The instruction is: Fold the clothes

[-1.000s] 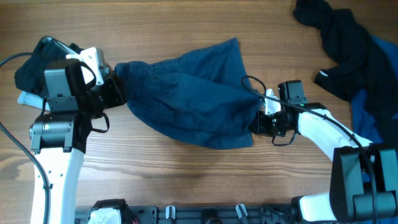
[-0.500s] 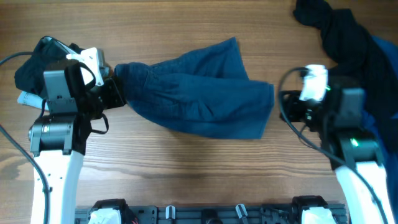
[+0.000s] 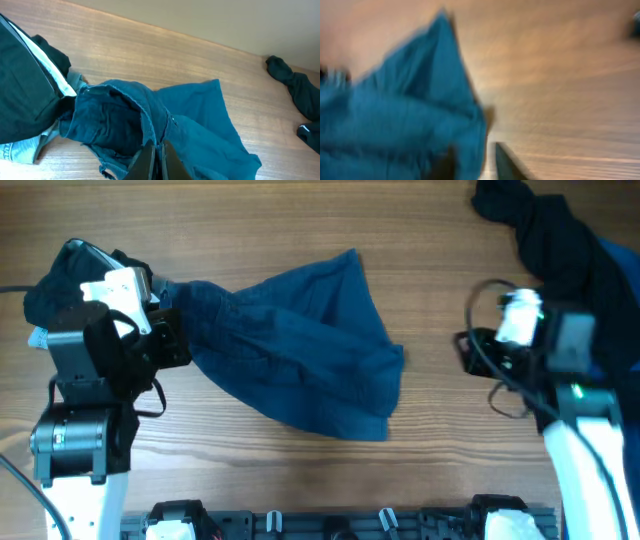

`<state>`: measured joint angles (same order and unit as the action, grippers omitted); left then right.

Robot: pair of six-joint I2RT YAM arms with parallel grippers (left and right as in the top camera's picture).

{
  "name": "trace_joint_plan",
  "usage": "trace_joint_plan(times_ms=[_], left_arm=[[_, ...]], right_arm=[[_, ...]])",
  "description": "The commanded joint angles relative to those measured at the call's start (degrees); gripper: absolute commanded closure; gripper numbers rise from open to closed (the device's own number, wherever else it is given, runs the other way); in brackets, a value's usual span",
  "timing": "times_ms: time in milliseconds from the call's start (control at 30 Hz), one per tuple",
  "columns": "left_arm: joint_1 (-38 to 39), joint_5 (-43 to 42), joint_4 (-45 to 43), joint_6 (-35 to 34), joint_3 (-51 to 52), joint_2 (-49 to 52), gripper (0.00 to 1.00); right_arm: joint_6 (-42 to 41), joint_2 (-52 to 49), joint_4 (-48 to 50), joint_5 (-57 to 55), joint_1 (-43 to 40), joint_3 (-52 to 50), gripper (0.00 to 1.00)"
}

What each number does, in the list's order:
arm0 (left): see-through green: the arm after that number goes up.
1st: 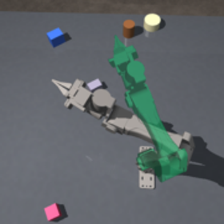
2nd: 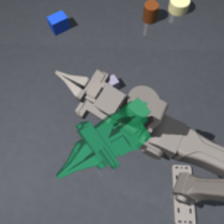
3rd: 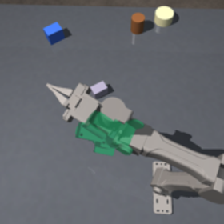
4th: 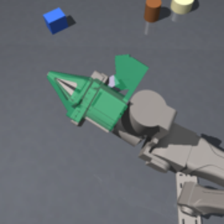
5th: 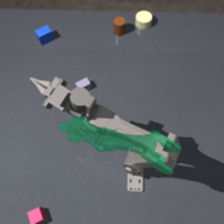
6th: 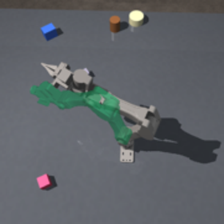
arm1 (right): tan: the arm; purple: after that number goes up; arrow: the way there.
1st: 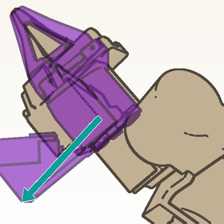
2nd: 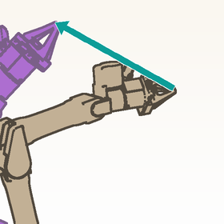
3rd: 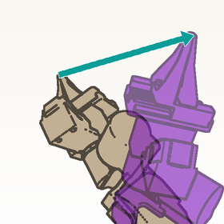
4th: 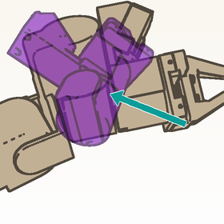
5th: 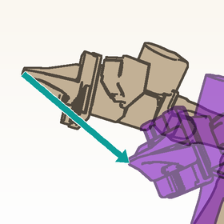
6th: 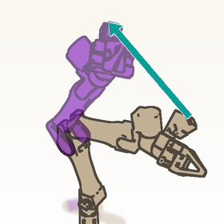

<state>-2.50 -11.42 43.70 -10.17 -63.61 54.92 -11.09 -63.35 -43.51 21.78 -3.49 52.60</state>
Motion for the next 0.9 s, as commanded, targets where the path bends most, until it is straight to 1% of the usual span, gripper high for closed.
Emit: trace_joint_plan(times_ms=[0,33,100,167,233,267,300,400,467,567,633,800,867], left_arm=[[-0.39,-0.98,-0.35,0.72,-0.37,2.03,0.96],[-0.39,-1.22,-0.37,0.72,-0.37,2.69,0.96],[-0.39,-1.22,-0.39,0.72,-0.37,3.50,0.96],[-0.39,-1.20,-0.37,0.74,-0.37,3.82,0.96],[-0.39,-1.20,-0.37,0.74,-0.37,3.91,0.96],[-0.39,-1.20,-0.37,0.74,-0.37,3.91,0.96],[-0.39,-1.20,-0.37,0.74,-0.37,3.91,0.96],[-0.39,-1.20,-0.35,0.74,-0.37,3.91,0.96],[-0.39,-1.18,-0.42,0.74,-0.37,3.91,0.96],[-0.39,-1.18,-0.39,0.74,-0.37,3.91,0.96],[-0.39,-1.18,-0.39,0.76,-0.37,3.91,0.96],[-0.39,-1.18,-0.35,0.76,-0.37,3.91,0.96],[-0.39,-1.18,-0.35,0.74,-0.37,3.91,0.96]], right_arm=[[8.41,-12.61,-2.47,13.70,2.84,-2.38,0.52],[9.73,-16.81,-3.82,14.62,4.28,-2.38,0.50],[9.57,-24.57,-4.66,14.71,7.74,-2.38,0.47],[8.04,-28.87,-4.46,14.23,9.64,-2.38,0.45],[5.05,-32.37,-3.85,11.04,11.08,-2.38,0.43],[4.92,-33.51,-3.72,10.36,11.65,-2.38,0.43],[4.98,-34.12,-3.72,10.40,12.11,-2.38,0.42],[5.11,-34.34,-3.74,10.12,14.03,-2.49,0.36],[5.14,-34.34,-3.50,10.23,15.30,-2.49,0.36],[7.96,-34.10,-3.06,9.62,18.58,-2.49,0.36],[7.87,-34.10,-1.92,9.49,20.52,-2.49,0.33],[4.50,-34.12,-0.68,8.98,22.23,-2.49,0.29],[2.03,-34.12,-1.09,4.26,22.21,-2.49,0.29]])
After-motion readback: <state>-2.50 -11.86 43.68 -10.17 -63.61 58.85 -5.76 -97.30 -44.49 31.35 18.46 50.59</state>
